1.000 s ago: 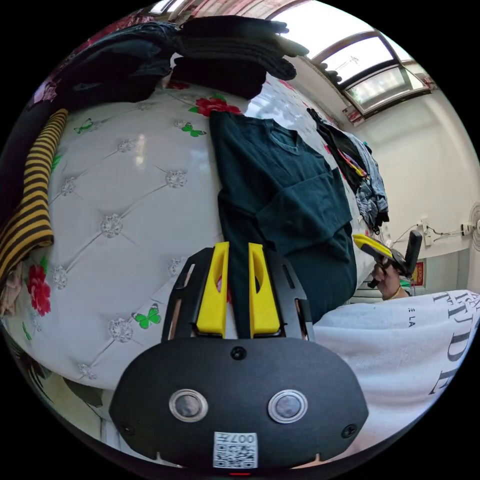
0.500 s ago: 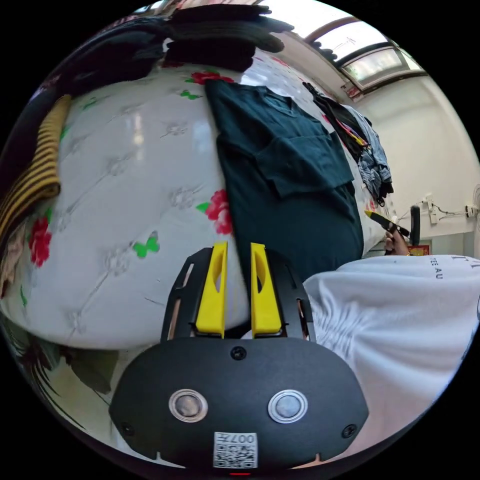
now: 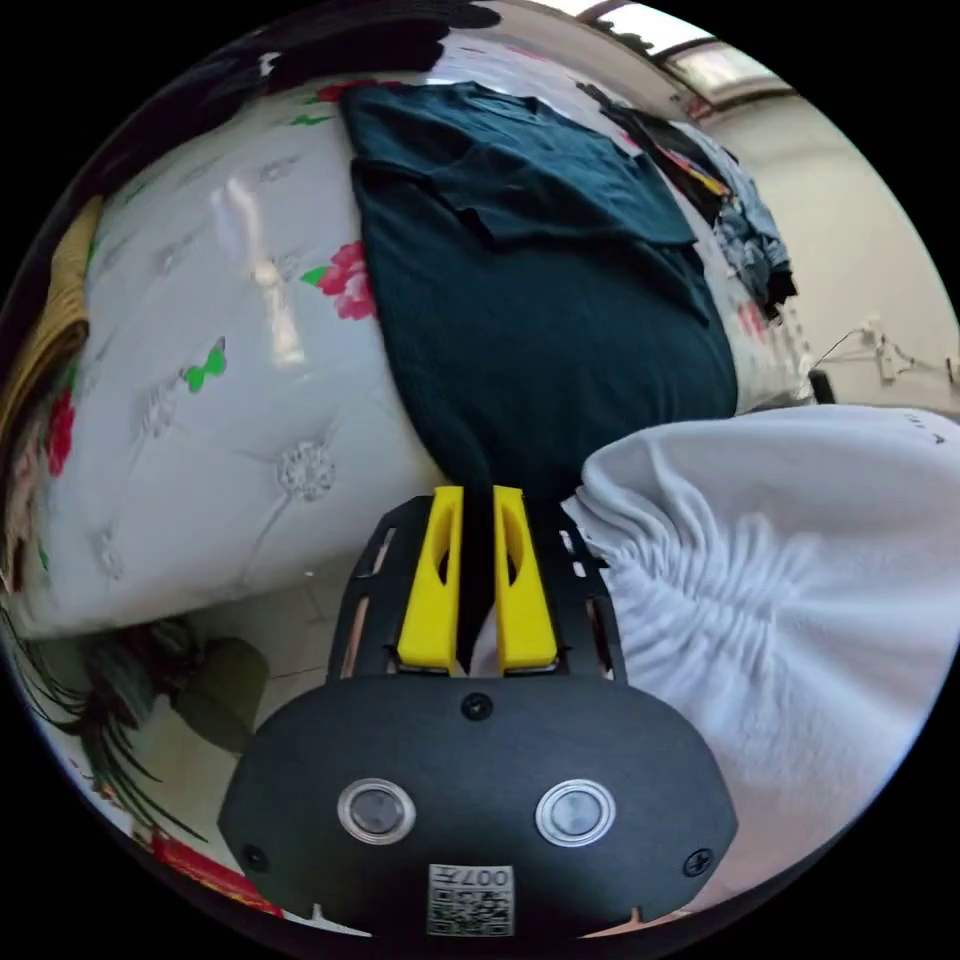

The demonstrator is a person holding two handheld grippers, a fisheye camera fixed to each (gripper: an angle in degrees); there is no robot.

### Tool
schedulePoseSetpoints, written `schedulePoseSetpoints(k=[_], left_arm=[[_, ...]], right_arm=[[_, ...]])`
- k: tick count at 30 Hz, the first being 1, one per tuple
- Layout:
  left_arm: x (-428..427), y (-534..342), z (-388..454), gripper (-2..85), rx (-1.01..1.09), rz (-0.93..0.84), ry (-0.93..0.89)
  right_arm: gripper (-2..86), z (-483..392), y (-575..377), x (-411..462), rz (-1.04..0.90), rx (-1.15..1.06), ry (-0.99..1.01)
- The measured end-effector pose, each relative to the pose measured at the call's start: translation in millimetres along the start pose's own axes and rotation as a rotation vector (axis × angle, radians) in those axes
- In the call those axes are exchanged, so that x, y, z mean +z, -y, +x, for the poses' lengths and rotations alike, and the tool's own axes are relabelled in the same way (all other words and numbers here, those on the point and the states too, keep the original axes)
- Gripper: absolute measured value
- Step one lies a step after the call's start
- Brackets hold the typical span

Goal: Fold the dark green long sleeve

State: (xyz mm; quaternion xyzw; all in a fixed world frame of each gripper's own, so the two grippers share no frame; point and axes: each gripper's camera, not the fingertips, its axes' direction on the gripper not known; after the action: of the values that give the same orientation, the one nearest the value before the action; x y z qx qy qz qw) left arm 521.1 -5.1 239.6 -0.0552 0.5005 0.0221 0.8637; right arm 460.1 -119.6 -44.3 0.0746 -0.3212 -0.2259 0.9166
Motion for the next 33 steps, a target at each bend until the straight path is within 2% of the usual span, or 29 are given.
schedulePoseSetpoints(k=[2, 4, 6, 8, 11, 13, 16, 21, 22, 23, 25, 27, 30, 32, 33], left_arm=[[2.6, 20.1, 12.7, 1.6, 0.1, -0.066, 0.057], [-2.6, 30.8, 11.9, 0.3, 0.133, -0.085, 0.01], [-16.9, 42.8, 4.8, -0.1, 0.13, -0.036, -0.07], [-44.9, 65.7, -13.4, 0.4, 0.054, 0.099, -0.177], [-71.6, 94.2, -34.1, 4.0, -0.09, 0.295, -0.237], [-76.1, 105.6, -40.4, 9.0, -0.135, 0.328, -0.211], [-72.1, 103.8, -39.1, 12.6, -0.156, 0.267, -0.175], [-47.0, 76.6, -11.1, 12.6, -0.121, 0.138, -0.078], [-33.9, 76.6, -1.6, 11.9, -0.111, 0.075, -0.044], [-23.2, 79.1, 9.1, 7.2, -0.099, 0.027, 0.029], [-21.5, 87.1, 29.2, 2.4, -0.02, -0.001, 0.195], [-18.5, 99.5, 42.5, 0.4, 0.064, -0.067, 0.238], [-35.0, 102.4, 39.9, -0.6, 0.15, -0.091, 0.09], [-74.7, 87.9, 2.8, -0.8, 0.09, 0.037, -0.249], [-85.7, 82.5, -8.9, -0.9, 0.07, 0.087, -0.334]], right_arm=[[1.5, -3.1, 15.0, 1.2, -0.108, -0.052, -0.099], [0.6, -5.5, 19.1, -14.0, -0.096, -0.122, -0.073], [0.3, -4.2, 24.7, -45.7, 0.003, -0.165, 0.046], [0.5, -0.1, 36.7, -95.6, 0.199, -0.171, 0.131], [1.8, 6.3, 59.7, -134.7, 0.386, -0.112, 0.117], [3.7, 12.4, 73.2, -141.3, 0.405, -0.058, 0.08], [6.1, 25.1, 76.1, -136.3, 0.338, -0.033, 0.13], [6.0, 34.8, 41.6, -115.0, 0.256, -0.01, 0.054], [5.4, 35.0, 36.0, -109.1, 0.239, -0.014, 0.042], [4.2, 35.1, 34.4, -102.9, 0.212, -0.019, 0.042], [2.4, 34.9, 37.9, -94.6, 0.159, -0.032, 0.047], [1.2, 31.5, 40.4, -93.9, 0.132, -0.068, 0.032], [0.3, 32.7, 29.4, -119.5, 0.165, -0.151, 0.104], [0.1, 51.5, 6.9, -157.8, 0.273, -0.15, 0.253], [0.1, 57.7, 0.5, -168.1, 0.308, -0.149, 0.304]])
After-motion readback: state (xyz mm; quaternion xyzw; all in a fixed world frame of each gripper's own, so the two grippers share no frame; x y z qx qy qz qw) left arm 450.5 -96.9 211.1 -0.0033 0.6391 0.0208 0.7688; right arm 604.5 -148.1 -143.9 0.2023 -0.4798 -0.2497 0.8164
